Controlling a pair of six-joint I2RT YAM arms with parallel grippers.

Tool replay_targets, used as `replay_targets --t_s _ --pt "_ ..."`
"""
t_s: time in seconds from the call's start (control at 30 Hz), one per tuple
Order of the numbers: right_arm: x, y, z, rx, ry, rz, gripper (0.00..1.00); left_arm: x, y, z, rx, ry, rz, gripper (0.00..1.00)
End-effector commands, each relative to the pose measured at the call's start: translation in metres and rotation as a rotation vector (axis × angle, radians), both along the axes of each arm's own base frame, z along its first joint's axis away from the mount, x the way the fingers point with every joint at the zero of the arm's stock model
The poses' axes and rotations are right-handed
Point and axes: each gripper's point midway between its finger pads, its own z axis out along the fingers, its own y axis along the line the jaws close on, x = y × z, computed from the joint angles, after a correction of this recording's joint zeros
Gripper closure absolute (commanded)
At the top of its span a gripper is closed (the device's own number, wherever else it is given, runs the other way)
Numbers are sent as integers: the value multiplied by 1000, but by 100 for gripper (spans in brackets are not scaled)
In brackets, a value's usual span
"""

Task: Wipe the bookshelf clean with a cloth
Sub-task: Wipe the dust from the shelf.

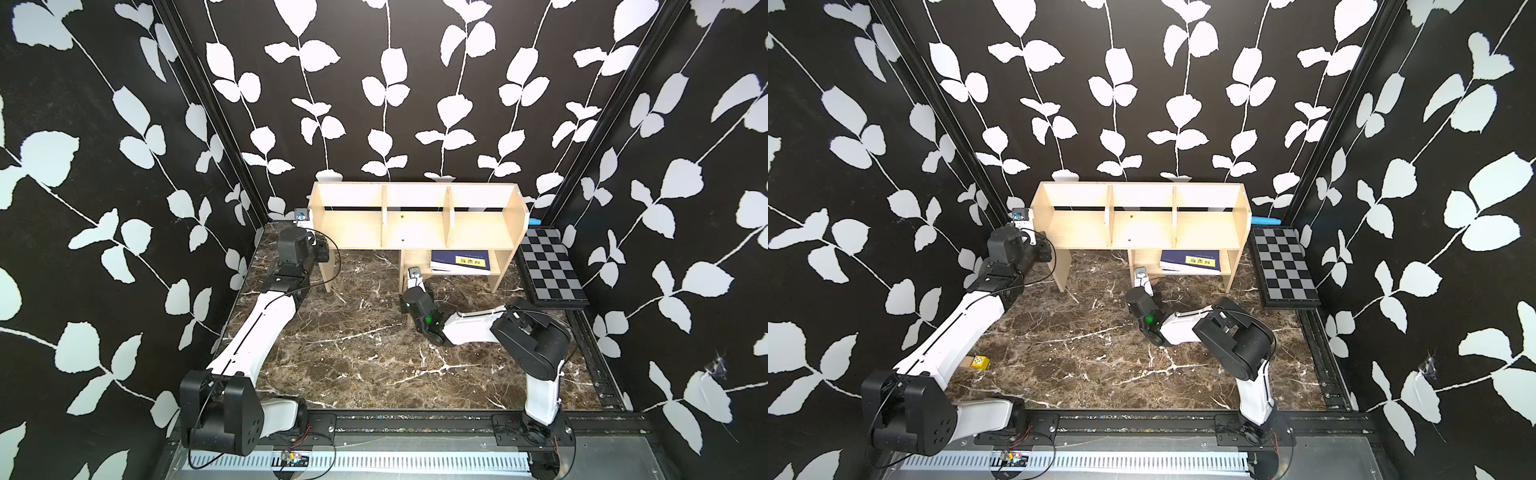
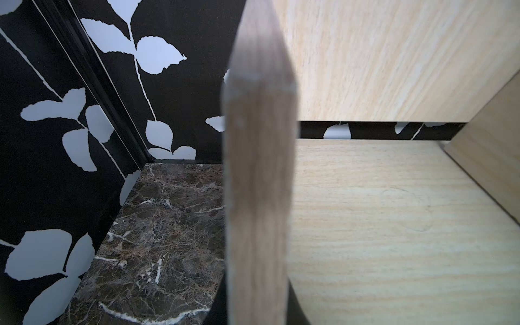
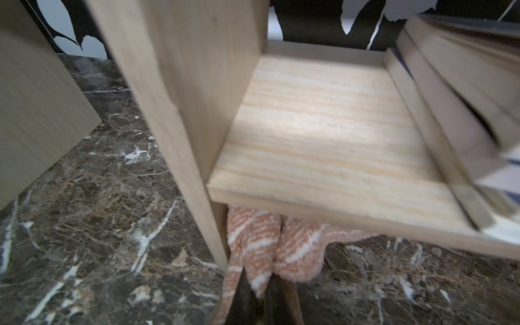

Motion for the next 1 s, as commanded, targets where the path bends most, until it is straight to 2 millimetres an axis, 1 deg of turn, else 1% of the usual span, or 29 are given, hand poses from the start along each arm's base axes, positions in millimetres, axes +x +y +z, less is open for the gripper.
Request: replay_targets --t_s 0.0,0.07,0.1,0.2,0.33,0.4,0.47,0.5,0.53,0.57,0.67,0.73,0.83,0.87,0.97 --pt "5 -53 16 1 -60 -169 100 -4 -7 7 -4 -27 -5 100" --pt "5 -91 12 -13 -48 -257 100 -3 -3 5 5 -17 18 100" --pt "5 -108 11 -21 -39 -291 100 -2 -1 3 8 -11 31 100" --pt "6 -144 13 -63 -46 -364 100 -1 7 0 23 4 74 100" --pt "6 -178 21 -93 -60 -433 100 -3 18 -2 51 15 136 100" --pt "6 -196 22 -107 -57 -468 100 -3 22 -1 58 17 155 100" --pt "5 -206 19 -101 -41 -483 100 -3 24 -1 58 18 163 100" --pt "4 -208 18 -94 -33 -479 100 -4 25 -1 58 15 166 100" --pt "4 -207 15 -87 -21 -463 100 -4 25 -1 57 11 169 100" --pt "5 -203 12 -72 -6 -431 100 -5 26 0 56 6 170 100" --pt "9 -169 2 -5 49 -264 100 -5 26 2 43 1 169 100" --pt "8 -152 1 48 66 -211 100 -5 26 2 39 2 166 100" --pt "10 -126 6 66 54 -152 100 -5 24 3 32 -1 159 100" --pt "11 -110 10 61 44 -121 100 -5 24 4 29 -4 158 100" --pt "15 -73 23 38 10 -52 100 -6 23 5 21 -10 153 100"
